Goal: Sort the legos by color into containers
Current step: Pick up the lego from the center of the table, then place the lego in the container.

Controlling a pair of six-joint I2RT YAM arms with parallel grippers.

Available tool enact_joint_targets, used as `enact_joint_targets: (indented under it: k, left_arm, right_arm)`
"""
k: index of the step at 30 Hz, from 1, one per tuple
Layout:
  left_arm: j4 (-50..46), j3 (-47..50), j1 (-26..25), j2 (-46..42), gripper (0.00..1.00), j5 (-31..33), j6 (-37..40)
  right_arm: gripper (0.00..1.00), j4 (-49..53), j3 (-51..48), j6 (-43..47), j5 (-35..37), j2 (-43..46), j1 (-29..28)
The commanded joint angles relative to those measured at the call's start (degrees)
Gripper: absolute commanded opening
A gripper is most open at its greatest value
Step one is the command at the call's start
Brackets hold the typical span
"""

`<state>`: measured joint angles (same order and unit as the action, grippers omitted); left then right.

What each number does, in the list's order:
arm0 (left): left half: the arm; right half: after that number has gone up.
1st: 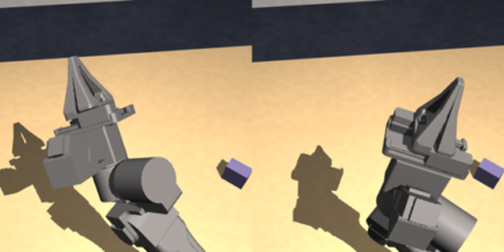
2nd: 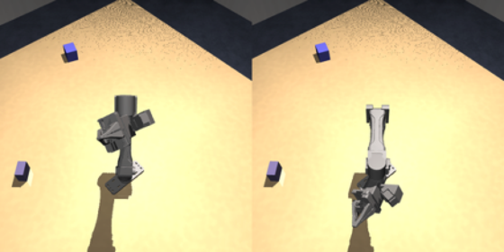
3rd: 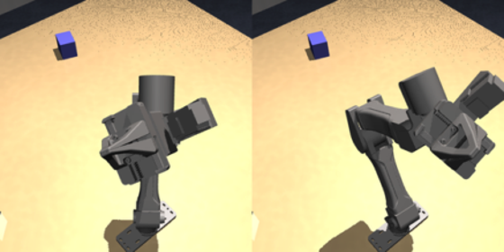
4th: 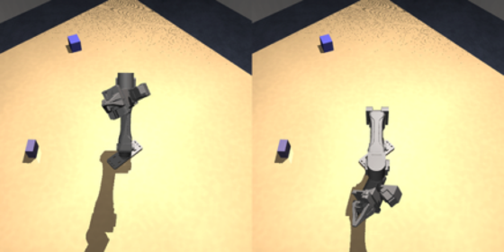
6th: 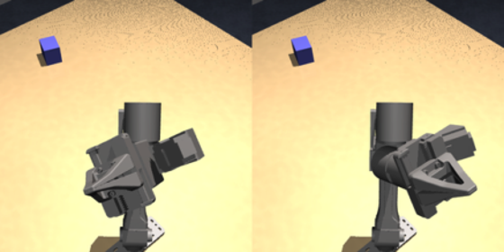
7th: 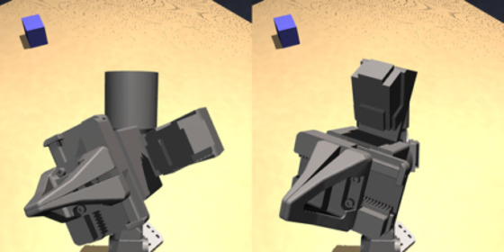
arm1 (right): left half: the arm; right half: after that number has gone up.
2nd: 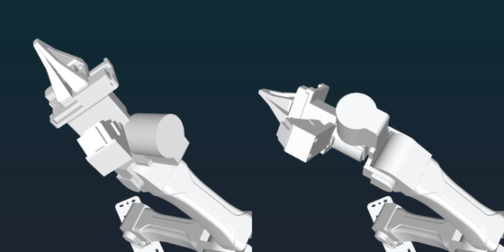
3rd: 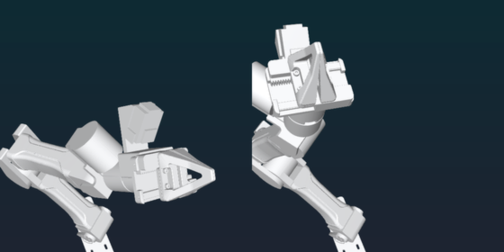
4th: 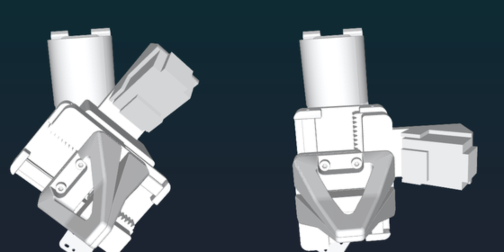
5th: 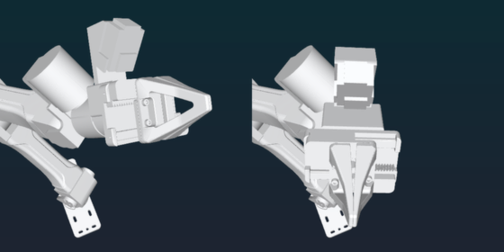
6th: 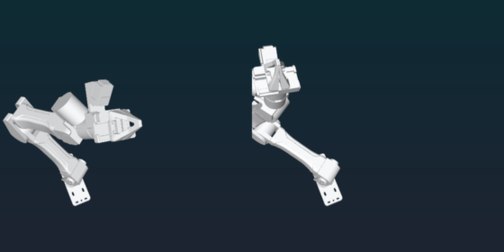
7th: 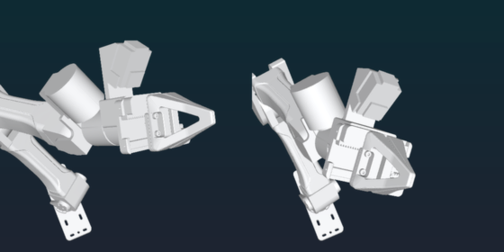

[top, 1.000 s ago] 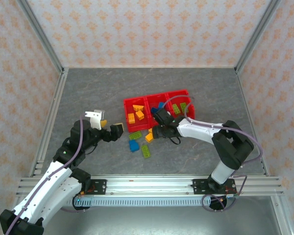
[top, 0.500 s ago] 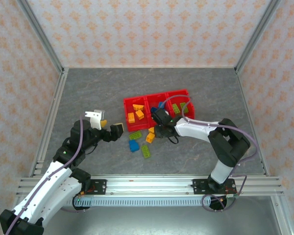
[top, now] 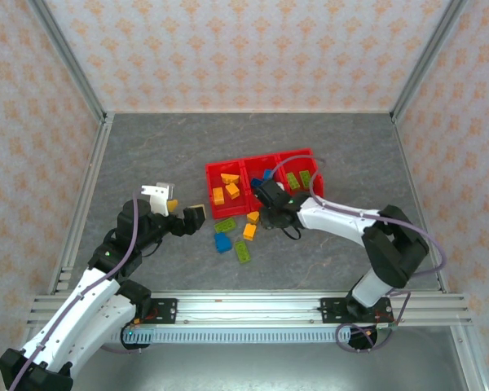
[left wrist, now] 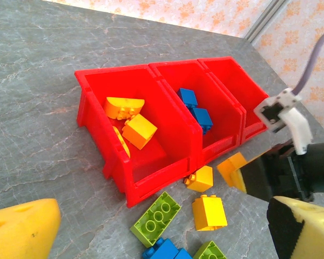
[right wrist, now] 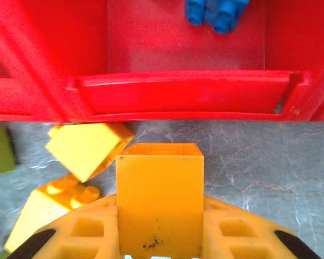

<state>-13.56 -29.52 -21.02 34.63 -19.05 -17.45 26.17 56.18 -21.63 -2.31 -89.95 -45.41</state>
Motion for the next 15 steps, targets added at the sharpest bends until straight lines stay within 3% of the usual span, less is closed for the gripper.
enact_joint_targets:
  k: [1, 7, 15]
  left_arm:
    - [0.31, -0.1, -0.51, -0.43, 1.0, -0.66, 0.93]
    - [0.37, -0.06, -0.52, -0.71, 0.99, -0.55, 0.93]
    - [0.28, -0.01, -0.52, -1.32, 0.99, -0.37, 0.93]
  right_arm:
    - [0.21, 2.33, 2.4, -2.65, 2.22, 4.26, -0.51]
    - [0.2, -0.25, 6.07, -3.61, 0.68, 5.58, -0.55]
    - [0.21, -2.16, 16.65, -1.94, -3.55, -3.83, -1.32]
